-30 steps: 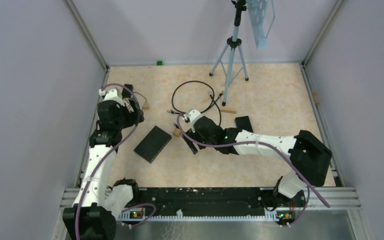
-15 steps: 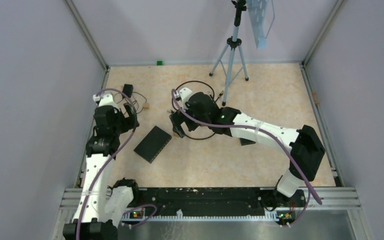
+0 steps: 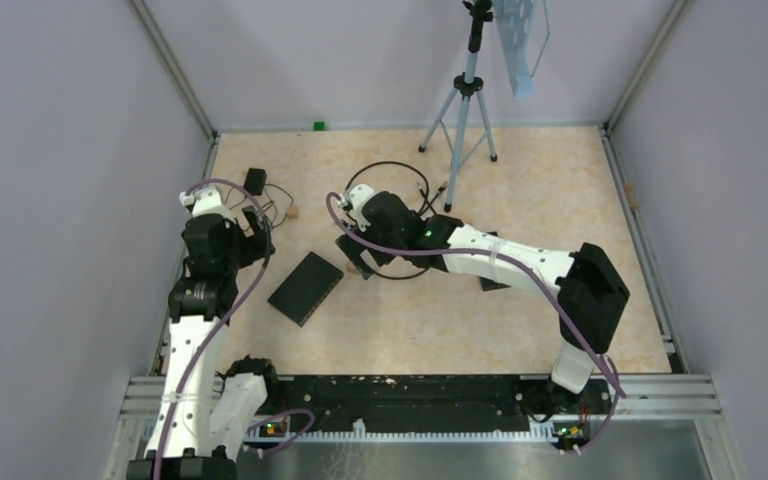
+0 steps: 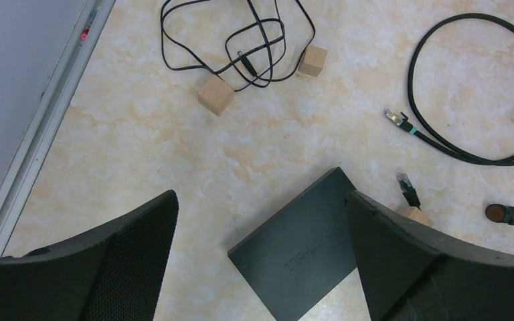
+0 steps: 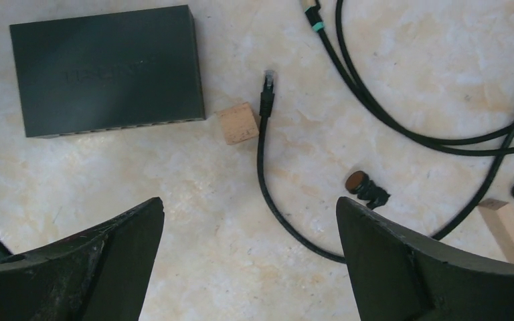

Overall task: Insert the plug into the switch port
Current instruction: Move the connector to the corner of the board.

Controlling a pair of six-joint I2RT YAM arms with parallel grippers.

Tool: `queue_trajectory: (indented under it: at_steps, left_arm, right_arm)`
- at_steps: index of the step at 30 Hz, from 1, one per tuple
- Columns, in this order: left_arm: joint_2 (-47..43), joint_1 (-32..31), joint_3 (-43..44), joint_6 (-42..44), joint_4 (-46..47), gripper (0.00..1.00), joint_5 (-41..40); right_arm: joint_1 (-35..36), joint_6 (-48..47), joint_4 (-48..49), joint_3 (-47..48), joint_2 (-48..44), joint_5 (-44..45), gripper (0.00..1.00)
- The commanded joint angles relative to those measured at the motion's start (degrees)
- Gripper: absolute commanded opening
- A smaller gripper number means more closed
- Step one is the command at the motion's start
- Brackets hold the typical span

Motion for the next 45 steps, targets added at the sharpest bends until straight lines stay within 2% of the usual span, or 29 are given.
queue_trajectory:
  at_steps: [1, 5, 10, 15, 20, 29, 41, 43, 45]
  left_arm:
    - [-0.9, 0.28, 0.98, -0.71, 0.51, 0.99, -0.52]
    - [-1.0, 0.25, 1.35, -0.89, -0.58, 0.99, -0.4]
    - [-0.39, 0.32, 2.98, -2.57, -2.78, 0.99, 2.23]
    - [-1.51, 0.25, 1.27, -2.68, -2.01, 0.99, 1.09]
    - [-0.84, 0.27, 1.01, -2.46, -1.43, 0.99, 2.0]
    - [0.68, 0.26, 0.81, -2.19, -0.85, 0.99, 3.36]
    - [0.56, 0.32, 0.58, -2.2, -0.71, 0.99, 3.13]
    - [0.58, 0.29, 0.7, -2.24, -0.76, 0.99, 3.03]
    - [0.54, 0.26, 0.72, -2.2, -0.93, 0.99, 2.96]
  right_arm:
    - [1.81, -7.41, 4.31, 1.5, 0.68, 7.37, 0.99]
    - [0.63, -6.97, -0.41, 6.27, 3.77, 9.02, 0.99]
    - [-3.96, -6.33, -0.88, 7.47, 5.68, -2.01, 0.92]
    - [-4.39, -9.65, 1.4, 1.17, 7.56, -7.91, 0.85]
    - [-4.39, -8.49, 10.22, -8.87, 7.73, -10.41, 0.79]
    - [-4.35, -3.4, 21.32, -15.42, 10.57, -7.12, 0.72]
    - [-2.51, -6.84, 21.67, -13.42, 15.16, -2.25, 0.52]
    - [-1.84, -7.33, 21.81, -13.42, 15.66, -0.91, 0.46]
    - [-1.94, -6.34, 21.9, -13.85, 15.66, 0.9, 0.33]
